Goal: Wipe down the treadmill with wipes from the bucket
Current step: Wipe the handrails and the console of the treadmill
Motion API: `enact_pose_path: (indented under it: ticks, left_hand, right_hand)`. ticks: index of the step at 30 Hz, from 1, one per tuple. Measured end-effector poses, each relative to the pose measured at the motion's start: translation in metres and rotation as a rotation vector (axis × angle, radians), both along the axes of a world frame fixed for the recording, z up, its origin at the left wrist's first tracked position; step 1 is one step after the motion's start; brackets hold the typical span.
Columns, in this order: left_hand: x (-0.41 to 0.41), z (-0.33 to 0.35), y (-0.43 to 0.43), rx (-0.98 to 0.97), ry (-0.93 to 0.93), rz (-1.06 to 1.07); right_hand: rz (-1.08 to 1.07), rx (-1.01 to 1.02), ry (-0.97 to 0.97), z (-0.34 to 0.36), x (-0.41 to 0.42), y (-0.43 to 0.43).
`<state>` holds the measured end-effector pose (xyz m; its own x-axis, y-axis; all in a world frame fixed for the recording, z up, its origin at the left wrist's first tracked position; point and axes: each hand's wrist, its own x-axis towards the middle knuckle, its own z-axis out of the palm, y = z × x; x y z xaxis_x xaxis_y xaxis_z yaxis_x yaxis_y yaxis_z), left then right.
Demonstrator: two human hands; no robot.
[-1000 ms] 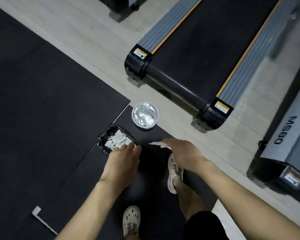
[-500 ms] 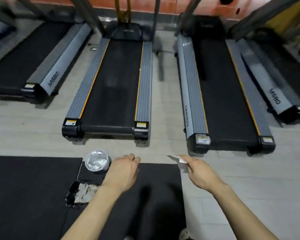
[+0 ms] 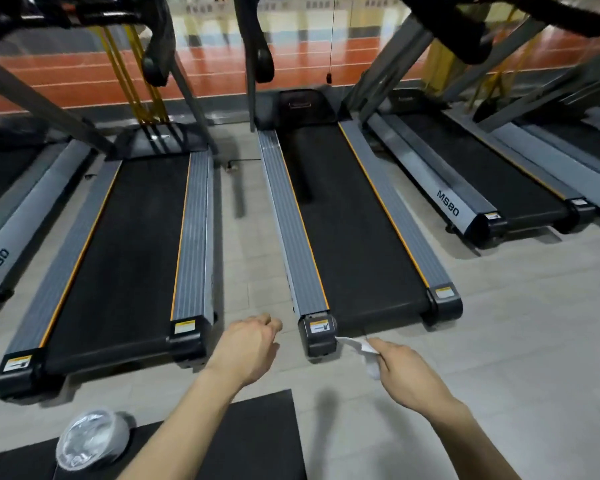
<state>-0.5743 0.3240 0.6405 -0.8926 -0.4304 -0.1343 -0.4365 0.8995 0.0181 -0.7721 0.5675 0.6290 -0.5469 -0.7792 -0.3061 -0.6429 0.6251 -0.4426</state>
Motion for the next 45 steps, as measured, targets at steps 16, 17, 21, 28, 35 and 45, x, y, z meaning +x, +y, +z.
enact_pose_path:
  ticks: [16, 17, 21, 28, 35, 45]
  left_hand:
    - [-0.279, -0.003, -0.180, 0.021, -0.027, 0.144]
    - [-0.298, 0.005, -0.193, 0.021, -0.028, 0.144]
    - [-0.363, 0.050, -0.249, -0.057, 0.045, 0.134]
    - [-0.459, 0.132, -0.381, -0.229, 0.340, 0.230]
    - [-0.550, 0.219, -0.532, -0.570, 0.765, 0.577]
    - [-0.632, 0.223, -0.649, -0.107, 0.495, 1.196]
  right_hand:
    - [0.202, -0.106, 0.169, 0.054, -0.297, -0.229]
    - [0.210, -0.101, 0.174, 0.061, -0.315, -0.243]
    - [0.205, -0.126, 0.184, 0.091, -0.383, -0.299]
    - [0.289, -0.188, 0.154, 0.121, -0.478, -0.420]
    - [0.387, -0.345, 0.011, 0.145, -0.577, -0.586]
    - [0.365, -0.544, -0.132, 0.222, -0.707, -0.854]
